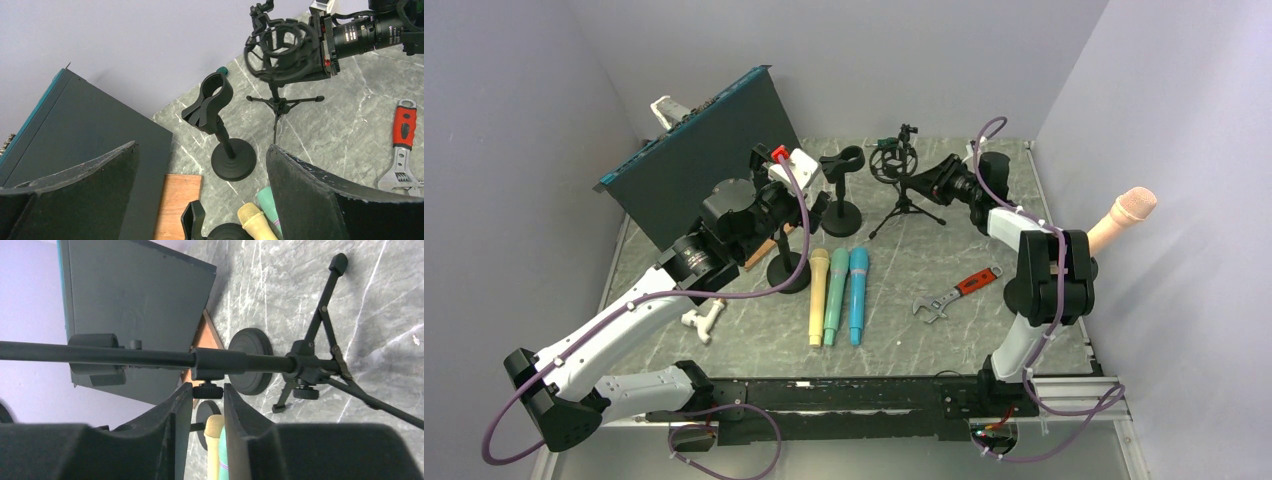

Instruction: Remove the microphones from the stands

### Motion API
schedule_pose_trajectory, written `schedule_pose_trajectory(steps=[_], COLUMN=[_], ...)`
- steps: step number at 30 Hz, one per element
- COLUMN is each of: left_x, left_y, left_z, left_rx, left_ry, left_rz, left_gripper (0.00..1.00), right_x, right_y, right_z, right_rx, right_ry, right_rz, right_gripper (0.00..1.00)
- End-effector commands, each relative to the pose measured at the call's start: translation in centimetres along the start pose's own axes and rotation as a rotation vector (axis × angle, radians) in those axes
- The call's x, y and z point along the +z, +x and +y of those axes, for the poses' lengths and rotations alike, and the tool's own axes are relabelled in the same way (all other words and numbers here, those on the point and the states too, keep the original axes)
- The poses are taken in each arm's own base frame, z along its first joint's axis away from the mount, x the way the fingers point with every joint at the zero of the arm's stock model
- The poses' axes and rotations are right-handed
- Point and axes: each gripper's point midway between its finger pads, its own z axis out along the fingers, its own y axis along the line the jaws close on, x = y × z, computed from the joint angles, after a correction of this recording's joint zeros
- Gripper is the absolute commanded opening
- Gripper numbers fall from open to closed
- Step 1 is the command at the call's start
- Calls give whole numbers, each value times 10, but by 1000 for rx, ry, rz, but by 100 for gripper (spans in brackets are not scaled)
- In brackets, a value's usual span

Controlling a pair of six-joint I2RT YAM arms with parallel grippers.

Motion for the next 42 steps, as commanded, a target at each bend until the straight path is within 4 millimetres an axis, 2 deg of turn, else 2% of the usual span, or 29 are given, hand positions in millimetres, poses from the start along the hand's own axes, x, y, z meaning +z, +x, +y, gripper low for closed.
schedule_pose_trajectory(steps=[1,3,7,11,15,18,24,29,32,38,40,42], left_x=[-4,-5,-5,-4,-4,-3,-2,-3,-4,-3,-3,-2], left_y=[-25,-26,-26,-25,-25,-24,-22,-23,-24,-24,-24,-23], left_z=[4,5,5,5,3,2,3,3,4,3,3,3], left_rx=[-16,-16,-17,-16,-18,-18,-14,-14,-14,-16,-14,-14], left_ry=[-9,-11,-8,-9,-3,-2,-5,-5,-7,-7,-8,-7], left_rz=[-59,-63,-63,-62,-60,-57,-52,-55,-59,-57,-56,-55], left_gripper=[99,99,99,99,99,99,99,99,99,99,99,99], right_x=[-5,-8,-3,-8,-9,-8,-4,-7,-12,-21,-24,-27], right_y=[-13,-18,-11,-10,-4,-2,-6,-13,-17,-22,-26,-29], right_z=[12,4,-1,2,3,0,-2,-8,-12,-5,3,10], right_rx=[-38,-43,-91,-125,-124,-121,-142,-270,-383,-635,-696,-718], right_ry=[-51,-8,41,52,43,37,53,180,283,486,525,513], right_rz=[-46,-64,-41,-46,-29,-26,-32,-60,-98,-162,-192,-214], right_gripper=[27,24,20,50,53,49,30,8,1,0,5,15])
